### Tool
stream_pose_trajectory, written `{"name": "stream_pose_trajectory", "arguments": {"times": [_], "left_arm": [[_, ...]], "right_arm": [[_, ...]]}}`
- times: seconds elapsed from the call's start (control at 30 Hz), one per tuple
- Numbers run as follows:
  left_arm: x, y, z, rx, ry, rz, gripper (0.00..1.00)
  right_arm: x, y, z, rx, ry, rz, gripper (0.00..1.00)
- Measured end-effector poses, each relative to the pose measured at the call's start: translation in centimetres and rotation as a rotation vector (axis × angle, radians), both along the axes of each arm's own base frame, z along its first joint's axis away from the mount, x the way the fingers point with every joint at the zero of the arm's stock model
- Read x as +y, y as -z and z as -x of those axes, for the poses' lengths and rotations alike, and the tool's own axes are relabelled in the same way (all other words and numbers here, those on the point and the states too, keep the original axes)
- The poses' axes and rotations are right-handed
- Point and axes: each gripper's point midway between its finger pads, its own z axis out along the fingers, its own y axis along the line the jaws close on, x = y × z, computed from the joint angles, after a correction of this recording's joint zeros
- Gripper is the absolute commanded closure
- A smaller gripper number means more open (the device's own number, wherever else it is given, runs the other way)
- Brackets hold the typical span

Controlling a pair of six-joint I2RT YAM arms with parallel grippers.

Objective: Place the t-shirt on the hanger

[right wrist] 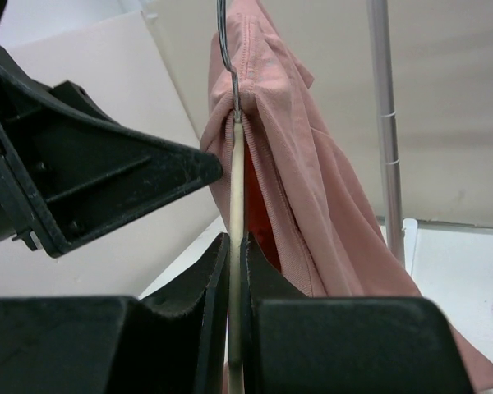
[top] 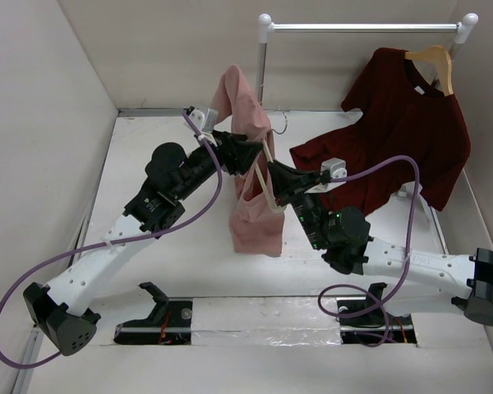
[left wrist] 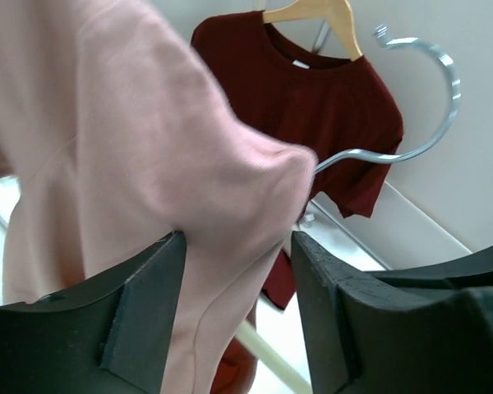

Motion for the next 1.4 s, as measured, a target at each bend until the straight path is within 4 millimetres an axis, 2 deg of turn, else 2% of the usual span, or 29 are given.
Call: {"name": "stream_pose_trajectory", "arguments": {"times": [0.1,0.13,0.2,0.23,0.27,0.53,0.7,0.9,1.03,1.13,1.27,1.4], "left_arm": [[-0.2,-0.3,0.1,-0.017,0.014,0.004,0.62],[-0.3,-0.4,0.2,-0.020,0.018,0.006,0.73],[-0.4,-0.4,0.1,-0.024,0.025,0.007,0.84],[-0.6,-0.4,0.1,-0.027,0.029,0.006,0.96],[-0.6,-0.4,0.1,-0.026,0.031,0.007,1.00],[-0.9,-0.3,1.1,-0.012,0.081,0.027,1.00],[-0.5,0.4,2.4,0.008,0.116,0.054,1.00],[0.2,0.9,3.1,0.027,0.116,0.071,1.00],[0.3,0.8,3.8,0.032,0.131,0.070,0.68],[0.3,1.0,4.4,0.049,0.146,0.064,0.58],[0.7,0.3,4.6,0.054,0.131,0.088,0.60],[1.7,-1.0,3.8,0.063,0.051,0.161,0.61]], "right_arm": [[0.4,0.4,0.0,0.012,-0.016,0.005,1.00],[0.5,0.5,0.0,0.014,-0.018,0.006,1.00],[0.7,0.7,0.0,0.017,-0.024,0.008,1.00],[0.7,0.8,0.0,0.020,-0.025,0.010,1.00],[0.7,0.9,0.0,0.023,-0.024,0.013,1.00],[0.7,0.8,-0.2,0.029,-0.020,0.022,1.00],[1.5,0.7,-0.9,0.024,-0.020,0.042,1.00],[2.6,1.0,-2.1,0.009,0.001,0.099,1.00],[2.5,0.8,-2.1,-0.002,0.004,0.104,1.00],[2.0,0.5,-2.3,-0.003,0.016,0.096,1.00],[0.9,-0.5,-1.9,-0.010,0.022,0.063,1.00],[-0.2,-1.4,-1.2,-0.021,0.019,0.034,1.00]]}}
